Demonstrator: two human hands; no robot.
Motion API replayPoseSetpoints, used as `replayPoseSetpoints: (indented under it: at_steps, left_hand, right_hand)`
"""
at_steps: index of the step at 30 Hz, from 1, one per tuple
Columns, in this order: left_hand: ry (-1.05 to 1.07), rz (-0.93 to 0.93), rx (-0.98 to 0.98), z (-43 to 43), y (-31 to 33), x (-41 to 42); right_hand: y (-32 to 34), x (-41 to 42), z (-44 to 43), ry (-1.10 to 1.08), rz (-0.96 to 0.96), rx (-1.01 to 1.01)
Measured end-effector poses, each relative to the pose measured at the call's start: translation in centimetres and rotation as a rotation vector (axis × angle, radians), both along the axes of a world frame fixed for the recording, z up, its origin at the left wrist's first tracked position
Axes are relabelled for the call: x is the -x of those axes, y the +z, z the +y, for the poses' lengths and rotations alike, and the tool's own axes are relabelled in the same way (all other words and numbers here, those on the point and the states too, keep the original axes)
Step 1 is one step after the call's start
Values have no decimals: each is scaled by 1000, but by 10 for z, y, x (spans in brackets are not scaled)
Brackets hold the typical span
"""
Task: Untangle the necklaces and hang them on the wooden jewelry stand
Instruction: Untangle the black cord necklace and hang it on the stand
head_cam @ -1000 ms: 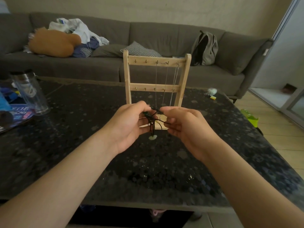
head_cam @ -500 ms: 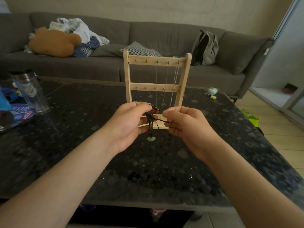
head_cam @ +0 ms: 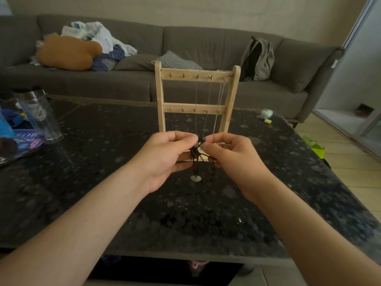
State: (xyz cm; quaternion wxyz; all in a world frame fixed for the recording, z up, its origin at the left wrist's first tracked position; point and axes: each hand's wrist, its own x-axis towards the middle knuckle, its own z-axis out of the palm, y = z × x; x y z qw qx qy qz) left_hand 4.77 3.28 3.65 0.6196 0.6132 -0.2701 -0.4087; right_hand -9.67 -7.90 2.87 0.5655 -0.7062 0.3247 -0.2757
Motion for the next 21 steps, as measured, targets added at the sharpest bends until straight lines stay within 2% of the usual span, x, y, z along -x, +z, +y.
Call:
replayPoseSetpoints:
  at_steps: [10,17,21]
  left_hand:
    - [-10,-178,-47,3,-3,-3]
    - [-36,-104,-132,2,-8,-6]
    - [-95,-37,-125,3,-8,-6]
  right_hand:
    - [-2,2,2,55,13,14]
    - [-5,2,8,89,34,116]
    - [-8,-4,6,-3,70,188]
